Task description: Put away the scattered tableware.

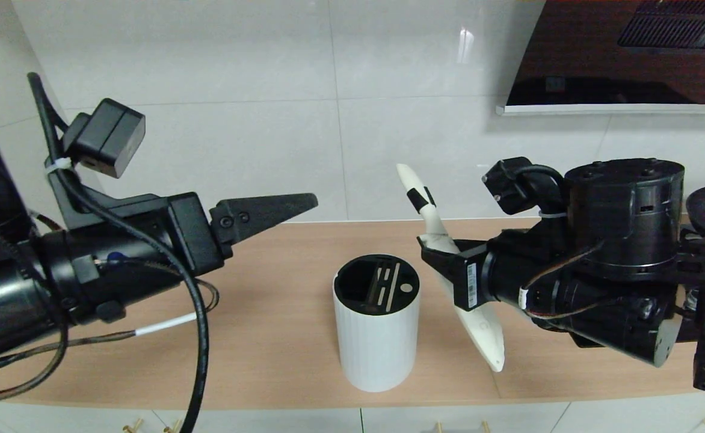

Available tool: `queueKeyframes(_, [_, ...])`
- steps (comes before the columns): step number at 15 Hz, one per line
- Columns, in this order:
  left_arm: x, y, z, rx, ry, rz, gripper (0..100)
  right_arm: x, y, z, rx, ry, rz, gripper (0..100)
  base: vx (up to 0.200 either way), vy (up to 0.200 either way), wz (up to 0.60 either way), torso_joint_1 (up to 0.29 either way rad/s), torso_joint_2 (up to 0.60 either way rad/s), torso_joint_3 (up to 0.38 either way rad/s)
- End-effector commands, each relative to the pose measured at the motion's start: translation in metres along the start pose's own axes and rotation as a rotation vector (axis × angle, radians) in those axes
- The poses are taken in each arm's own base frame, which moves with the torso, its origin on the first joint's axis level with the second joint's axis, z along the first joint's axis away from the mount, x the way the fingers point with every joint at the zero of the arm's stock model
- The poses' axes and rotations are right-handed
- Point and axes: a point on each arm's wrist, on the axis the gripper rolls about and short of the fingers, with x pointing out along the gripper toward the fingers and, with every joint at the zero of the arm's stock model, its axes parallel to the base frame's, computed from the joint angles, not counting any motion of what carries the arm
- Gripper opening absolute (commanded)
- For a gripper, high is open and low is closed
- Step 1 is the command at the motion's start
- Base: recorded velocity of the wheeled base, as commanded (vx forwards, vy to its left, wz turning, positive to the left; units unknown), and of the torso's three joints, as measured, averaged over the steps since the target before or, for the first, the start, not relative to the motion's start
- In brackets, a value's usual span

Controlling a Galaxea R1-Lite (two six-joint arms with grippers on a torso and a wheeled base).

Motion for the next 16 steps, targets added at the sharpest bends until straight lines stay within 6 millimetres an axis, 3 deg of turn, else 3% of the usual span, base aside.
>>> queueKeyframes(1, [0.026,0.008,-0.001,-0.03,0.016,0.049,100,0.0,0.012,-0.003,0.005,0.005,0.02,0,0.0,0.0,0.0,0.0,0.0,0.0])
queueKeyframes(3, [0.051,0.01,-0.022,-0.072,0.094,0.039,100,0.002,0.014,-0.005,0.002,0.011,0.004,0,0.0,0.0,0.0,0.0,0.0,0.0])
queueKeyframes(7, [0.083,0.017,-0.039,-0.12,0.056,0.057,100,-0.003,0.03,-0.01,-0.009,0.022,0.056,0,0.0,0.0,0.0,0.0,0.0,0.0])
queueKeyframes(12, [0.091,0.015,-0.046,-0.126,0.063,0.045,100,-0.003,0.05,-0.022,-0.015,0.059,0.113,0,0.0,0.0,0.0,0.0,0.0,0.0])
queueKeyframes(16, [0.091,0.012,-0.044,-0.147,0.037,0.022,100,0.0,0.051,-0.025,-0.019,0.067,0.11,0,0.0,0.0,0.0,0.0,0.0,0.0])
